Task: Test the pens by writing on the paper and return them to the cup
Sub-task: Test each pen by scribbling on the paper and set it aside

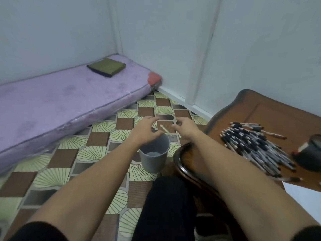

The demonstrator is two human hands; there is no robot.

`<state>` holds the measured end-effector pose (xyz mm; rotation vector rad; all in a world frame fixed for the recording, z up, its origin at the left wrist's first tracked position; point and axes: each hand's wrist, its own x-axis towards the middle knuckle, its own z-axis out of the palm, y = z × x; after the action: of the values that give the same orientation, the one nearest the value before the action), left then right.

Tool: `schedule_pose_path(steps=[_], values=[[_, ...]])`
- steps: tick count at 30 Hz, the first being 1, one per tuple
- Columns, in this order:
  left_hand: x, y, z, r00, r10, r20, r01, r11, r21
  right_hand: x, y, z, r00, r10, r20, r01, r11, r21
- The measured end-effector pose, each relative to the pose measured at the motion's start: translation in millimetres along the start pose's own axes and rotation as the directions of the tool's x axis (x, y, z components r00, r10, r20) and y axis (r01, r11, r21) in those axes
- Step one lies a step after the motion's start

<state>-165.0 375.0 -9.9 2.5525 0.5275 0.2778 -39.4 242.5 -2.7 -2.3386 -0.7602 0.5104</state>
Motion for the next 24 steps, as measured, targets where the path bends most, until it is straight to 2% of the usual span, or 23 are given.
schedule_pose_path(steps=[2,8,13,16,20,24], values=[[0.7,-4.9,3.1,1.000,-0.021,0.008,0.021,1.000,-0.003,1.7,1.0,5.9,1.000,0.012,0.023,-0.011,0.999,-0.050],[1.9,9.2,15.4,1.000,0.002,0.019,-0.001,1.000,-0.021,-15.6,17.7,-10.2,0.999,-0.042,-0.013,0.041,0.999,-0.036],[9.1,55.6,27.8,0.992,0.121,0.038,-0.120,0.992,-0.027,-51.5,41.9,-50.0,0.991,-0.093,-0.098,0.093,0.996,-0.003],[12.4,94.1,40.3,0.977,0.208,0.043,-0.205,0.977,-0.053,-76.1,66.1,-77.4,0.979,-0.092,-0.181,0.084,0.995,-0.053],[7.4,152.8,67.1,0.945,0.320,0.069,-0.313,0.945,-0.094,-121.0,106.5,-117.1,0.962,-0.042,-0.271,0.020,0.996,-0.083],[-11.7,217.7,107.4,0.888,0.435,0.151,-0.415,0.898,-0.146,-179.8,168.3,-153.3,0.930,0.089,-0.356,-0.129,0.987,-0.091]])
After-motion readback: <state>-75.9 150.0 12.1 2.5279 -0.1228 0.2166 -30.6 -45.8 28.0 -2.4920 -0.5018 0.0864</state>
